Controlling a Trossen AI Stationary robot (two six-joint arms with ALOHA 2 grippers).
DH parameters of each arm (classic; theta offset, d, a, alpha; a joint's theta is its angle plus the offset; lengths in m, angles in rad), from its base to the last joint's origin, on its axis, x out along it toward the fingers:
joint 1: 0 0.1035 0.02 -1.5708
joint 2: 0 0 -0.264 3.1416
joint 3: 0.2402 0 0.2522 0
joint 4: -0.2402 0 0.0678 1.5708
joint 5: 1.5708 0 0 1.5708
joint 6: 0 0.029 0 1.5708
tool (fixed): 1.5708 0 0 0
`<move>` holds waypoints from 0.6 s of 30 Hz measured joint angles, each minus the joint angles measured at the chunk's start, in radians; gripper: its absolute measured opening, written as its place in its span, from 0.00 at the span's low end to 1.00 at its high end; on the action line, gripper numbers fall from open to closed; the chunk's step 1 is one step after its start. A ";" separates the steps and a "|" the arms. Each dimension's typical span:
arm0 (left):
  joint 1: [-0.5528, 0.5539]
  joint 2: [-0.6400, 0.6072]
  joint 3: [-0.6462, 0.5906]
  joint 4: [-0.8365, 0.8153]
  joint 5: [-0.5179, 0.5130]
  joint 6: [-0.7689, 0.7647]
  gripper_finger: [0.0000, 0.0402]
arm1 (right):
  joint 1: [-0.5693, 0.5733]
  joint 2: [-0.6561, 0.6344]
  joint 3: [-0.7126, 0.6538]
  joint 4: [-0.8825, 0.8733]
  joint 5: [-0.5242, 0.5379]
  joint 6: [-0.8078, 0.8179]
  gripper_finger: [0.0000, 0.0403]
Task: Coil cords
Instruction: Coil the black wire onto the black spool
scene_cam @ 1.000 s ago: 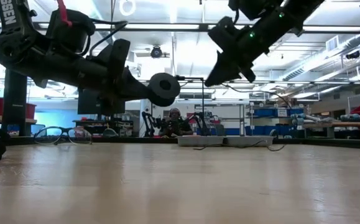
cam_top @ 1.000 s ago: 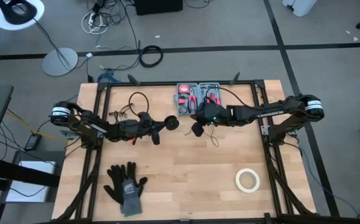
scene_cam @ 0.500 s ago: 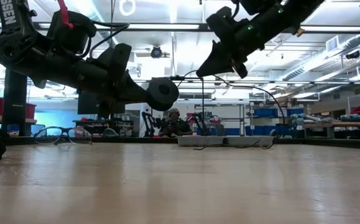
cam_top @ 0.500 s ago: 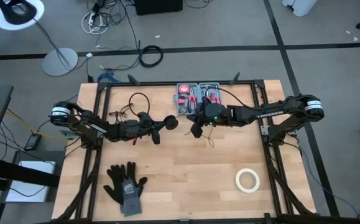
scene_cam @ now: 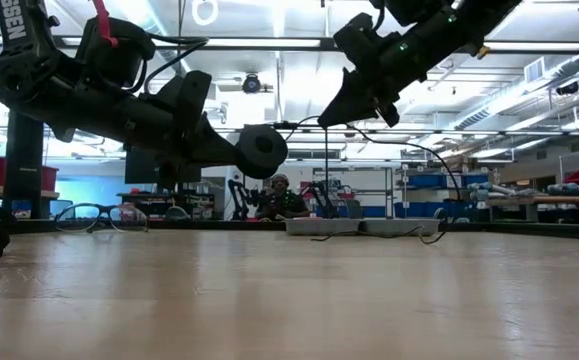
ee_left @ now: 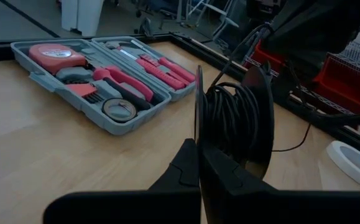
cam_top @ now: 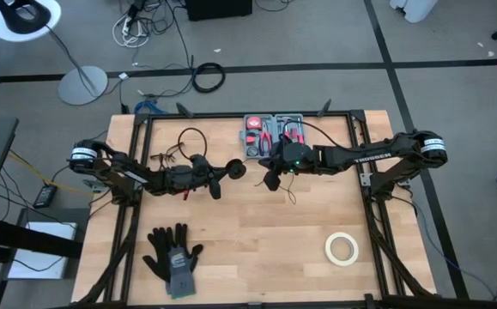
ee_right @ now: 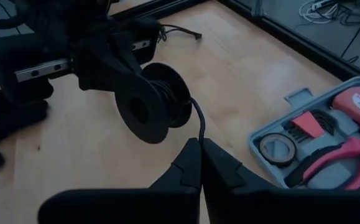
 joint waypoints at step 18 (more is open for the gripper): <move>0.042 0.000 0.000 -0.004 -0.022 0.049 0.00 | -0.003 0.001 0.000 0.017 -0.048 -0.124 0.01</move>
